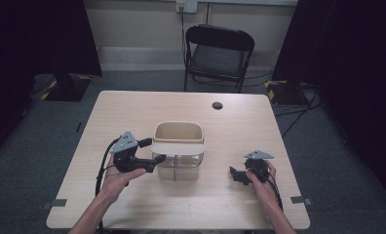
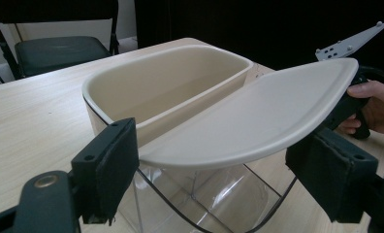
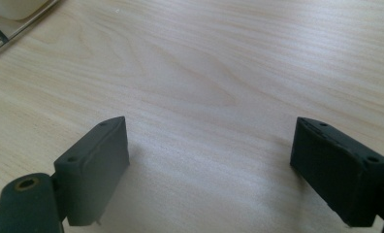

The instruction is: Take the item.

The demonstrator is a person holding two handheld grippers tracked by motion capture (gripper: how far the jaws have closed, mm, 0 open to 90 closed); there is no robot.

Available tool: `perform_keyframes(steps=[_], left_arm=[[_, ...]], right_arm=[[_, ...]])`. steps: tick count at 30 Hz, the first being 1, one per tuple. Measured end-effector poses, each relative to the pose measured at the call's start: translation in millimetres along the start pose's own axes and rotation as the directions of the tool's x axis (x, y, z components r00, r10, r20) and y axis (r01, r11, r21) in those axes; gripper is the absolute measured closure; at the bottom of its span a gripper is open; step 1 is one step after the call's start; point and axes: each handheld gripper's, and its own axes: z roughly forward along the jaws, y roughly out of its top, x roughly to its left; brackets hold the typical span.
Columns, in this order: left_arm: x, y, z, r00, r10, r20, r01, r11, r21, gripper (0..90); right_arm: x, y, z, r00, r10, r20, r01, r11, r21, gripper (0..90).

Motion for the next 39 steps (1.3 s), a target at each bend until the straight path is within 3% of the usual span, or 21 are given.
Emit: perform_keyframes(steps=[8, 13, 19, 27, 39], left_arm=[[0.6, 0.9, 0.2, 0.9999, 0.012, 0.005, -0.012, 0.9999, -0.001, 19.2], [0.9, 1.5, 1.5, 0.9999, -0.002, 0.011, 0.002, 1.0000, -0.001, 18.9], [-0.2, 8.6, 3.6, 0.9997, 0.015, 0.018, -0.015, 0.9999, -0.002, 22.6], [0.0, 10.7, 7.1, 0.9989, -0.014, 0.046, 0.014, 0.9999, -0.002, 26.7], [1.2, 12.3, 6.4, 0.9986, -0.031, 0.044, 0.031, 0.9995, 0.009, 27.7]], right_arm=[[0.2, -0.1, 0.0, 1.0000, 0.000, 0.002, 0.000, 1.000, -0.001, 13.1], [0.1, -0.1, 0.0, 1.0000, 0.000, 0.002, 0.000, 1.000, -0.001, 13.1], [0.1, -0.1, 0.0, 1.0000, 0.001, 0.002, -0.001, 1.000, -0.001, 13.1], [0.1, -0.1, 0.0, 1.0000, 0.001, 0.002, -0.001, 1.000, -0.001, 13.1], [0.2, -0.1, 0.0, 1.0000, 0.001, 0.002, -0.001, 1.000, -0.001, 13.1]])
